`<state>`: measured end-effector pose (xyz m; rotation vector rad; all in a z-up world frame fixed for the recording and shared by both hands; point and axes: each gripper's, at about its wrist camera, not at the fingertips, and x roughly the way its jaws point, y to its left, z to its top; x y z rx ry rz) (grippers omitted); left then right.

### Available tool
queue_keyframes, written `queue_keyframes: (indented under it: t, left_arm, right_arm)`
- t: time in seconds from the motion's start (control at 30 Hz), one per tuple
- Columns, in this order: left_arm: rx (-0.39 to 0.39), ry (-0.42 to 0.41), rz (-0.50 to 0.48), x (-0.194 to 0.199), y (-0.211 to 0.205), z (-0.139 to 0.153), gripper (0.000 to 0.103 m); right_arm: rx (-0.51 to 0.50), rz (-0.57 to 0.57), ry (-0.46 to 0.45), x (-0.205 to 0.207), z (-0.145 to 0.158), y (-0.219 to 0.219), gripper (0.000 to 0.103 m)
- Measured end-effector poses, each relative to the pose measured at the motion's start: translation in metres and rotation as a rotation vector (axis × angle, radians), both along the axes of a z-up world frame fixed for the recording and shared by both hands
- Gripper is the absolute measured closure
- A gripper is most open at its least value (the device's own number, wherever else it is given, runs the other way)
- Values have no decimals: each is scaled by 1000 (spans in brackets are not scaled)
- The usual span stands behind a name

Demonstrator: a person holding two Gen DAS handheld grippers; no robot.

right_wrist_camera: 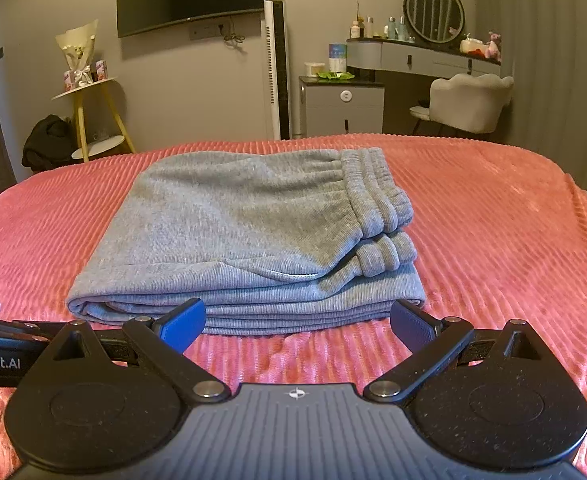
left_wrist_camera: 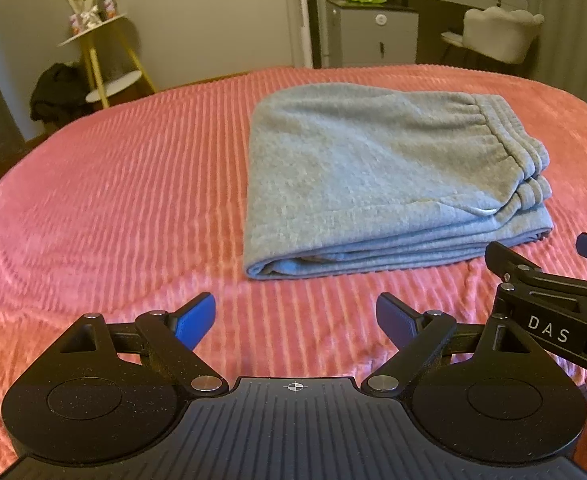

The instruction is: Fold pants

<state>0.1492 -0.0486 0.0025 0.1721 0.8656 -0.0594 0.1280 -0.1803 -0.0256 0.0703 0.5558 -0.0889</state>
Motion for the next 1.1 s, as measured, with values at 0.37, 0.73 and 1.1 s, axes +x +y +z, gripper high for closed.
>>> queue_keyframes:
  t: [0.37,0.73,1.1]
  left_arm:
    - [3,-4,-5,-1,0,3,11]
    - [13,-12,-14,-2,-1,6,11]
    - [14,-20,-20,-4,-1,10,11]
  right_arm:
    - [-1,-5,2,-1,0,2,4]
    - [1,-1,-10,-2,1,1,4]
    - [-4,1,-16,-4,2,1,4]
